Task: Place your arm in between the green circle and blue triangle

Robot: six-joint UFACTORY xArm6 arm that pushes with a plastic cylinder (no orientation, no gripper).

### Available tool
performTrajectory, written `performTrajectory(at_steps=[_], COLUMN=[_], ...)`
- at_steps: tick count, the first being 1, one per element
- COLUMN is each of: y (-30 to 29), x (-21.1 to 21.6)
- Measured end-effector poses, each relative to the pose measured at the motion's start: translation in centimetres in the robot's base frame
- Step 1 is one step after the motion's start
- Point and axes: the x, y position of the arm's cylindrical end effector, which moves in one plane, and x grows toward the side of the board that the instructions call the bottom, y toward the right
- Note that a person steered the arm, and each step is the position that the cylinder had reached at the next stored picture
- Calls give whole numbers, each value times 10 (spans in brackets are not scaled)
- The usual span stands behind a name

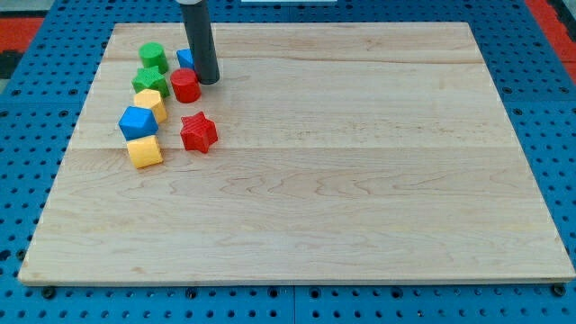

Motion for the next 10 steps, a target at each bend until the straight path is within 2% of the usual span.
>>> performTrajectory(at_steps=[2,3,4,6,7,9,10], y=[15,-11,-39,-46,-41,55,49], x=[41,53,52,45,33,8,-39])
